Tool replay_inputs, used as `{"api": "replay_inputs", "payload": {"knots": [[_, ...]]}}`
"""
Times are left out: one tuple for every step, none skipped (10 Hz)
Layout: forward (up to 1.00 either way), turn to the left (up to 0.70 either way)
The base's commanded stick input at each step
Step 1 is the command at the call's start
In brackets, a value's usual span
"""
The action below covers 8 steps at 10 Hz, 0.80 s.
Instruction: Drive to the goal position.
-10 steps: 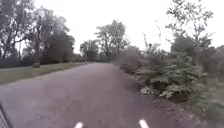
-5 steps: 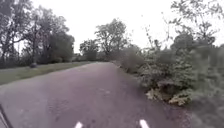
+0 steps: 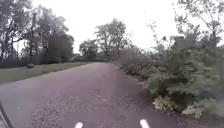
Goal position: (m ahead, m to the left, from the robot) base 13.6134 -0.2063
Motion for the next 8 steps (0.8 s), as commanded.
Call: {"api": "replay_inputs", "payload": {"knots": [[0.7,0.35],[0.7,0.35],[0.7,0.35],[0.7,0.35],[0.7,0.35],[0.7,0.35],[0.7,0.35],[0.7,0.22]]}}
